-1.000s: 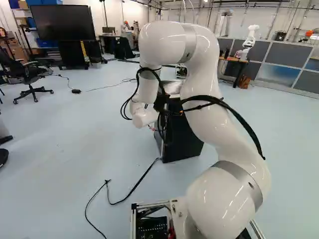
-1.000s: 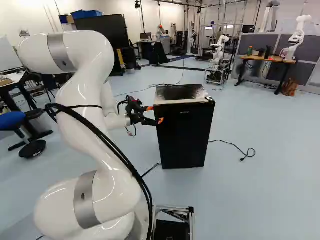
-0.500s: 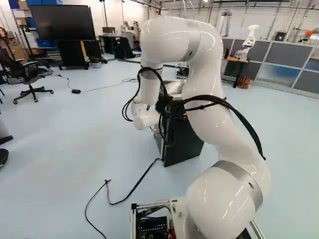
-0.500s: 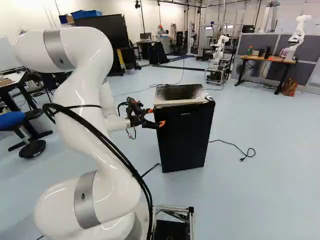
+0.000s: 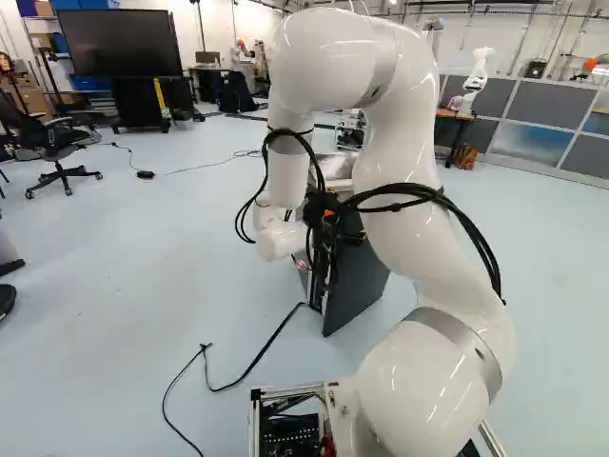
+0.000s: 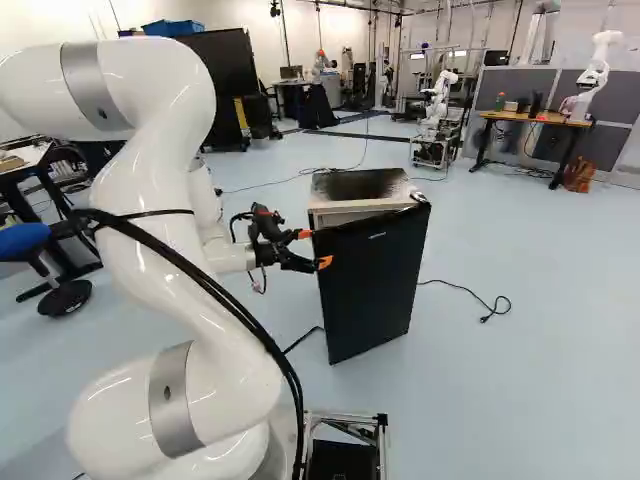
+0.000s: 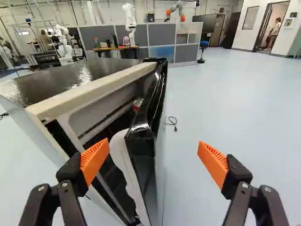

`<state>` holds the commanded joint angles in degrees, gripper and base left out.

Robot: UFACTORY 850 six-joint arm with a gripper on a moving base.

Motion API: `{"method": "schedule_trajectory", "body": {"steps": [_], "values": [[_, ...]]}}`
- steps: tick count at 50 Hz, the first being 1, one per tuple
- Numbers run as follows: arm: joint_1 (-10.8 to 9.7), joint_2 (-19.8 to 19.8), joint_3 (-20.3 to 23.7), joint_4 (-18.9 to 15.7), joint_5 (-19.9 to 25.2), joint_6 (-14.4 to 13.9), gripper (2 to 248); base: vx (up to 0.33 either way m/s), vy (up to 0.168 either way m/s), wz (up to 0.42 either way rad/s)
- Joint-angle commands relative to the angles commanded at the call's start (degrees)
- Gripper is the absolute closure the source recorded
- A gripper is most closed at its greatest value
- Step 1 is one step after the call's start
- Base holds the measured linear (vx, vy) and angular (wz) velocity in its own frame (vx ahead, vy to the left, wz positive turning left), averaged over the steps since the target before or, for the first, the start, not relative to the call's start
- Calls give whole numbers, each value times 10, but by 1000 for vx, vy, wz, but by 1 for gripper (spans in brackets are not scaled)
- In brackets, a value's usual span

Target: Grab a drink from the fridge

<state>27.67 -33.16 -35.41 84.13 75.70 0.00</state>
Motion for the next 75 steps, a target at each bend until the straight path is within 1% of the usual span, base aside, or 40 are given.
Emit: {"method": "schedule_trajectory", "body": {"steps": [14, 22, 45, 75], "values": [[24, 23, 51, 33, 0, 0, 3, 0, 0, 0], [33, 30, 71, 51, 3, 0, 3, 0, 0, 0], [35, 32, 76, 60, 4, 0, 3, 0, 0, 0], [35, 32, 76, 94, 4, 0, 3, 0, 0, 0]]}}
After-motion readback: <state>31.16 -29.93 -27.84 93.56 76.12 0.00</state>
